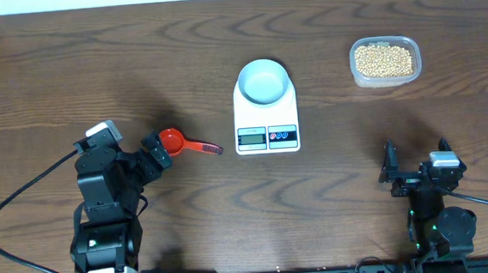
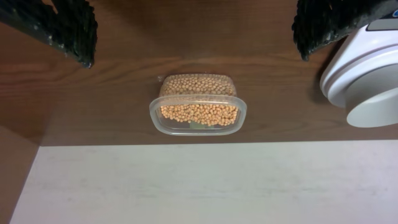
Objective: Scoop item into bowl and weigh 50g on scale
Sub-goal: 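Move the left gripper forward toward the red scoop's cup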
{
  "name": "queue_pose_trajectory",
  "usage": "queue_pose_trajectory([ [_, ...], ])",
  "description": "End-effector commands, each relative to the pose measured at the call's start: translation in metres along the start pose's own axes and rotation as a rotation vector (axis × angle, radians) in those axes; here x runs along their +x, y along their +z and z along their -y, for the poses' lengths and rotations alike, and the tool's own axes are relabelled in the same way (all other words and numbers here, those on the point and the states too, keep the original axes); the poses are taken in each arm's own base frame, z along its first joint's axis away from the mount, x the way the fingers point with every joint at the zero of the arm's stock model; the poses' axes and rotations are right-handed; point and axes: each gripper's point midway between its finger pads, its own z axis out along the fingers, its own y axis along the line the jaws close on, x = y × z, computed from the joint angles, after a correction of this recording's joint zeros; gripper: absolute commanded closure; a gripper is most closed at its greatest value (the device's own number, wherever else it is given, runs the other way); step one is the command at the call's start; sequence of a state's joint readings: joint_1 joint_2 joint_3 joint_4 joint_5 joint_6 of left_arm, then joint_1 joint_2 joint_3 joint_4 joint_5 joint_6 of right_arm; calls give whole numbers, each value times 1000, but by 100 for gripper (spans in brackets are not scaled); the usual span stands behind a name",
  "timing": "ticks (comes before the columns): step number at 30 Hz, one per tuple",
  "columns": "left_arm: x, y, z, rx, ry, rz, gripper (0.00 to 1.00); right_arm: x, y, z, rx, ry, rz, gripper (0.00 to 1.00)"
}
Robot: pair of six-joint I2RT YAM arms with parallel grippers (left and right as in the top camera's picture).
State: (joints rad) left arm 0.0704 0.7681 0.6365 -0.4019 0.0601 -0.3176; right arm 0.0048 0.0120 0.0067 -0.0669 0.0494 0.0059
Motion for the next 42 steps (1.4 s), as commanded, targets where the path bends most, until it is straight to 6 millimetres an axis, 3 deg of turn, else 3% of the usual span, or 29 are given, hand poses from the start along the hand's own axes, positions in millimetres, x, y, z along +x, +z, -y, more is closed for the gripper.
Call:
queue_pose_trajectory([
  [1,-8,-3,0,-12,-3,21,2,0,0,0,3,-15,1,1],
  [31,-4,5,-2,-24,4,-7,2,0,0,0,3,-15,1,1],
  [42,-2,13,-14,-96,-121,-16,2,0,0,0,3,-15,1,1],
])
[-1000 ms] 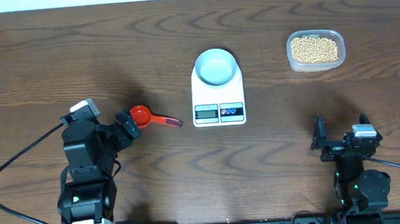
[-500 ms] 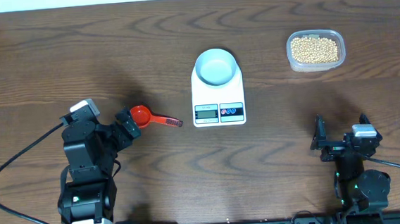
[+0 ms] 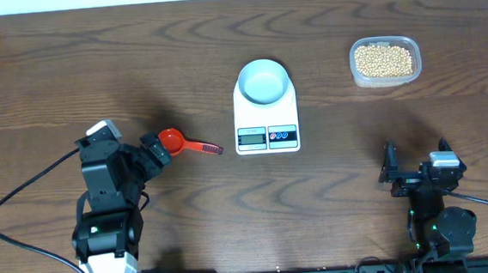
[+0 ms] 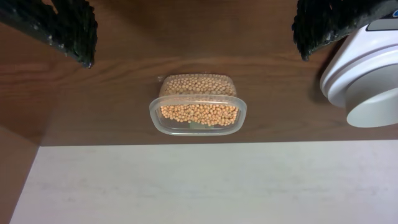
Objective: Scoop item into bowl and weigh 50g on scale
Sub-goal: 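Move the left gripper forward toward the red scoop's cup, then lower the left gripper and close it on the red scoop's rim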
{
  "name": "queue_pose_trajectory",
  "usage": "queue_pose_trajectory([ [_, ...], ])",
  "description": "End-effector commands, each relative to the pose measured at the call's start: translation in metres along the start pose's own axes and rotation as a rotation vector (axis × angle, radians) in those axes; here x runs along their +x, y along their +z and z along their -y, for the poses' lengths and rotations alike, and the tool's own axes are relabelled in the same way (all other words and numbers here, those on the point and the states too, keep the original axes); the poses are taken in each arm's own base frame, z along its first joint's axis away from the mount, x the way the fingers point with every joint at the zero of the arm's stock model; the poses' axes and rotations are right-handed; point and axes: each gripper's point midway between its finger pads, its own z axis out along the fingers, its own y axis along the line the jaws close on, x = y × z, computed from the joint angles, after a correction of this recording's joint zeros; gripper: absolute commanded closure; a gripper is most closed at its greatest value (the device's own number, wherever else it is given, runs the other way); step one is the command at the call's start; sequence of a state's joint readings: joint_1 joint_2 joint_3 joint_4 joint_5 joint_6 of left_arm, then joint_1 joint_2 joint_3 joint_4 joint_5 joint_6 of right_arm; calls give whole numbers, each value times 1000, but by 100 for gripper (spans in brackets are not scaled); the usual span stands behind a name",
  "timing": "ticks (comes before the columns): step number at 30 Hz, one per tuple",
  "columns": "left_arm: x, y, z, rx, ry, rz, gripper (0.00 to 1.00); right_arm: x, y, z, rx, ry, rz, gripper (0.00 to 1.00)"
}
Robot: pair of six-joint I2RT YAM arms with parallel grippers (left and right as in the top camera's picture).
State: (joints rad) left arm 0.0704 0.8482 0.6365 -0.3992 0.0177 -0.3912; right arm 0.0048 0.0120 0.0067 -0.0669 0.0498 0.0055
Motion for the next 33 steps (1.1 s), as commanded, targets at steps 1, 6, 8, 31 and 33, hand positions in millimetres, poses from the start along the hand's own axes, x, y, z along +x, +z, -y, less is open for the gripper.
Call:
queue_pose_trajectory([
  [1,-13,-4,-1,-25,-68,40,2,0,0,0,2,-15,1,1],
  [6,-16,-5,-8,-75,-162,40,1,0,0,0,2,-15,1,1],
  [8,-16,-3,-9,-85,-206,28,4,0,0,0,2,-15,1,1],
  [31,60,71,-26,-306,-430,-269,7,0,0,0,2,-15,1,1],
  [33,60,73,-25,-304,-430,-267,7,0,0,0,2,-15,1,1],
])
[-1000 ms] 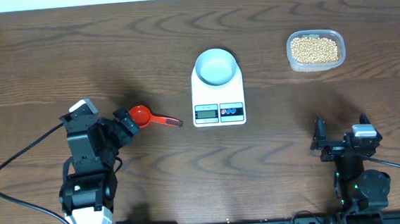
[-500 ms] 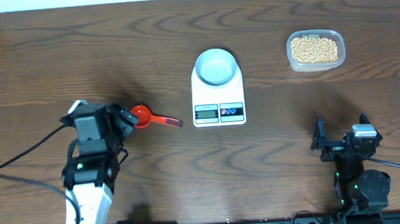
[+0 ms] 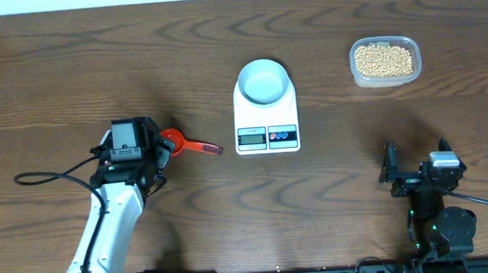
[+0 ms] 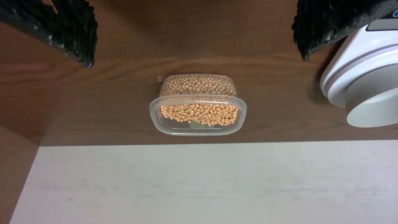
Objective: Scoop item into bowl and weigh 50g on scale
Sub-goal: 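Lower the left gripper and close it on the red scoop's rim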
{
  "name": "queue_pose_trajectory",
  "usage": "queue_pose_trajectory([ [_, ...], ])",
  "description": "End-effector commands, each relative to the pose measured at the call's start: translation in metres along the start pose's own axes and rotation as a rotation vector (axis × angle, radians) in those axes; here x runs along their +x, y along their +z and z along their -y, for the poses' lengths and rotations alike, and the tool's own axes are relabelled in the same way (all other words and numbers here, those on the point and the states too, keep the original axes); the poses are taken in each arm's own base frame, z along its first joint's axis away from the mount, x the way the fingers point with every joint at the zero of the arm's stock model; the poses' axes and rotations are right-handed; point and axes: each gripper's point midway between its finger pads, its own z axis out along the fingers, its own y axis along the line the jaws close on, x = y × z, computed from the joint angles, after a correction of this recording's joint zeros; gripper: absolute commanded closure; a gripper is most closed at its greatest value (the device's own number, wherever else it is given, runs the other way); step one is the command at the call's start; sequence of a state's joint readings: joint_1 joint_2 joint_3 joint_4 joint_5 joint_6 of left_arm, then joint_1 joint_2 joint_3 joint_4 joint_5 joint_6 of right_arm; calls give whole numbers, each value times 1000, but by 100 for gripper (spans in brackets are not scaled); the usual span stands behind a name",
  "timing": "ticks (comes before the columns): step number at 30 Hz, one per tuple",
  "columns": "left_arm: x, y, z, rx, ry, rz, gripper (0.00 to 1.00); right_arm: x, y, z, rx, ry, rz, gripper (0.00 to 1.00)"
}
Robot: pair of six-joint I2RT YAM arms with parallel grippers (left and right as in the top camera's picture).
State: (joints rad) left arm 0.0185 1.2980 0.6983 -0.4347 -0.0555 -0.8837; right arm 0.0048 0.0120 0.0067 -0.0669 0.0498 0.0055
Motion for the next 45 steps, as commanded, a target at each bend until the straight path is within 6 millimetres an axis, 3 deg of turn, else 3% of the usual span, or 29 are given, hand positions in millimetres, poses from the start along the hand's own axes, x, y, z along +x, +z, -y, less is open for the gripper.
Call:
queue_pose_trajectory([
  [1,-8,-1,7,6,-20,23,2,0,0,0,2,-15,1,1],
  [14,-10,-1,11,22,-22,34,1,0,0,0,2,-15,1,1],
  [22,-9,2,9,13,-20,27,11,0,0,0,2,-15,1,1],
  [30,2,24,2,-43,-55,-23,13,0,0,0,2,-15,1,1],
  [36,8,42,18,-4,-33,-32,14,0,0,0,2,-15,1,1],
  [40,13,53,23,-2,-40,-38,20,0,0,0,2,-15,1,1],
  [45,21,66,13,-50,-121,-64,27,0,0,0,2,-15,1,1],
])
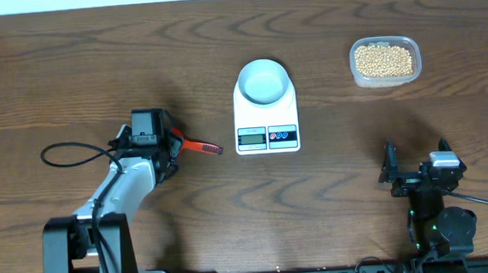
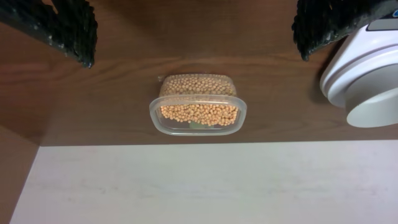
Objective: Scoop item into bowl and weigh 50g on scale
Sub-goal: 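Lower the left gripper and close it on the red scoop's rim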
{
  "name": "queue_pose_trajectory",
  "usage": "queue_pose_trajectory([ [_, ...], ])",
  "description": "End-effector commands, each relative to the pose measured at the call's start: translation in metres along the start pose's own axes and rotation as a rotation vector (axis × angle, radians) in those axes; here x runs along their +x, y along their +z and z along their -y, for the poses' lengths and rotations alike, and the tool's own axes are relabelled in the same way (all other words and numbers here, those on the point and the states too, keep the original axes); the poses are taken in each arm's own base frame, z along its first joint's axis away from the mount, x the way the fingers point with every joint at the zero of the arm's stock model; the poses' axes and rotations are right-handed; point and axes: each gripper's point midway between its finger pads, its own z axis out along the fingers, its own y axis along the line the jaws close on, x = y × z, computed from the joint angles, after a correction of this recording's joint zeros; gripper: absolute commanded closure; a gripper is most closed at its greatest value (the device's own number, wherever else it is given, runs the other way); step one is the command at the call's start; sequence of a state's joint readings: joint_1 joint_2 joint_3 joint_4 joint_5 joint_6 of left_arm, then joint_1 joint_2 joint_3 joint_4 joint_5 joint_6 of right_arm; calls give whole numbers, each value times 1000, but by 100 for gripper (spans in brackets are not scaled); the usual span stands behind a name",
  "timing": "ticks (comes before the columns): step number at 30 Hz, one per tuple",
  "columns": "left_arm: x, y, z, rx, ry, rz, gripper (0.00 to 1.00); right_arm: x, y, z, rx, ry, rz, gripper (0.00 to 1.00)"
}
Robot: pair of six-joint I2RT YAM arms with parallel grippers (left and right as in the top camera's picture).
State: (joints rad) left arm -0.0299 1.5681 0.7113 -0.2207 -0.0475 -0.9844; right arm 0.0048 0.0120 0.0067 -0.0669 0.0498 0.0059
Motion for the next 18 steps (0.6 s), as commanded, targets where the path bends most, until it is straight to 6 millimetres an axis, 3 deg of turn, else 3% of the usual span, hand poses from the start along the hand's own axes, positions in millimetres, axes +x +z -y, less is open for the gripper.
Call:
queue_pose_trajectory([
  [1,5,10,-6,-37,-81,-22,30,0,0,0,2,-15,1,1],
  [5,4,11,-3,-28,-92,-17,42,0,0,0,2,-15,1,1],
  [11,3,12,2,-7,-94,-15,51,0,0,0,2,-15,1,1],
  [18,4,12,0,-13,-93,-21,78,0,0,0,2,-15,1,1],
])
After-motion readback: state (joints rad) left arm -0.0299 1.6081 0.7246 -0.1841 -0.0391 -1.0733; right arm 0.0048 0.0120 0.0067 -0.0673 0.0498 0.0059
